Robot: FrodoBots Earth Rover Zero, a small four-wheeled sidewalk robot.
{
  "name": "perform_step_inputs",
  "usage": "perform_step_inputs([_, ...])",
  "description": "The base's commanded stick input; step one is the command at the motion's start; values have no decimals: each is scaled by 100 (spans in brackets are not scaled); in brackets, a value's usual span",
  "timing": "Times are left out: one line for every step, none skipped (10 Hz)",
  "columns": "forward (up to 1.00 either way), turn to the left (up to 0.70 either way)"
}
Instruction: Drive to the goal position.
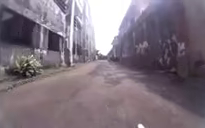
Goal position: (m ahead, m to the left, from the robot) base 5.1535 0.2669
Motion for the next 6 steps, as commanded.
perform_step_inputs([70, 0])
perform_step_inputs([70, 0])
perform_step_inputs([70, 0])
perform_step_inputs([70, 0])
perform_step_inputs([70, 0])
perform_step_inputs([70, 0])
